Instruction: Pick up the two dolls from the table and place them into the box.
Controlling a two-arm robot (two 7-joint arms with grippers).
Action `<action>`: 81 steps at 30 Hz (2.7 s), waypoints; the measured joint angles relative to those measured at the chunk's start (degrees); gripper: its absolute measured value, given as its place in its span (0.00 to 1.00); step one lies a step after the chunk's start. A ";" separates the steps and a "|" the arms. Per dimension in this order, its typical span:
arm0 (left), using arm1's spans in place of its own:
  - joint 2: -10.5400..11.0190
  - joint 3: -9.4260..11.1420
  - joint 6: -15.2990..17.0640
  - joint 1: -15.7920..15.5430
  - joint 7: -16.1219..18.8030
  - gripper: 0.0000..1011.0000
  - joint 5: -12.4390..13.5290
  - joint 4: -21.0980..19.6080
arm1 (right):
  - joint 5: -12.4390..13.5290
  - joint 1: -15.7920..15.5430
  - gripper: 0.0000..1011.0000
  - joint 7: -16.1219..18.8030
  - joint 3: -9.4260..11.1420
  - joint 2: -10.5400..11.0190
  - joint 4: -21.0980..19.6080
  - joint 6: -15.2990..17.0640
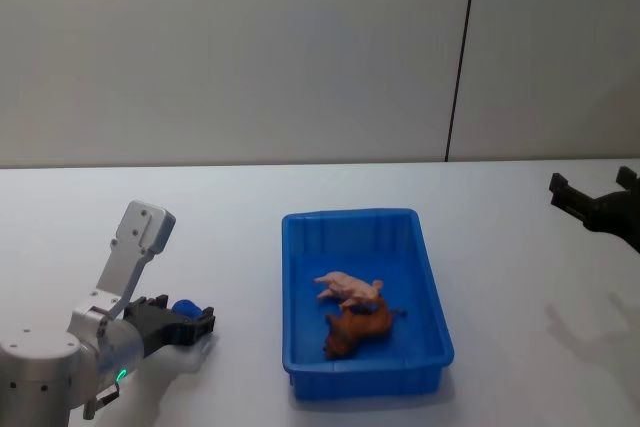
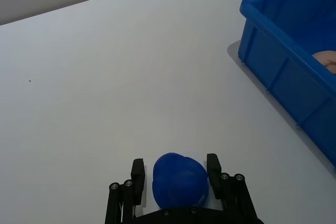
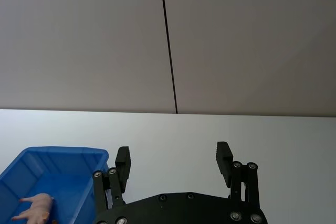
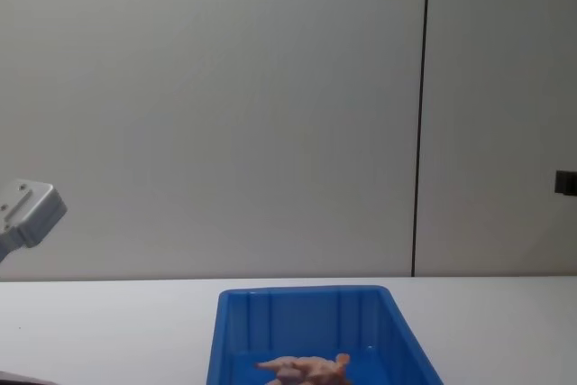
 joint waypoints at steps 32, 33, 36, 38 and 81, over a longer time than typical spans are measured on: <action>-0.56 -1.09 -6.22 -1.85 -1.15 0.39 0.05 -1.26 | 0.00 0.00 0.99 0.00 0.00 0.00 0.00 0.00; -0.66 -1.19 -6.97 -2.19 -1.58 0.39 0.04 -1.42 | 0.00 0.00 0.99 0.00 0.00 0.00 0.00 0.00; -0.86 -1.34 -8.06 -2.84 -2.48 0.36 0.03 -1.64 | 0.00 0.00 0.99 0.00 0.00 0.00 0.00 0.00; -1.09 -1.44 -9.00 -3.48 -3.58 0.35 -0.03 -1.77 | 0.00 0.00 0.99 0.00 0.00 0.00 0.00 0.00; -7.45 2.50 -8.37 -16.23 -35.48 0.22 1.60 9.42 | 0.00 0.00 0.99 0.00 0.00 0.00 0.00 0.00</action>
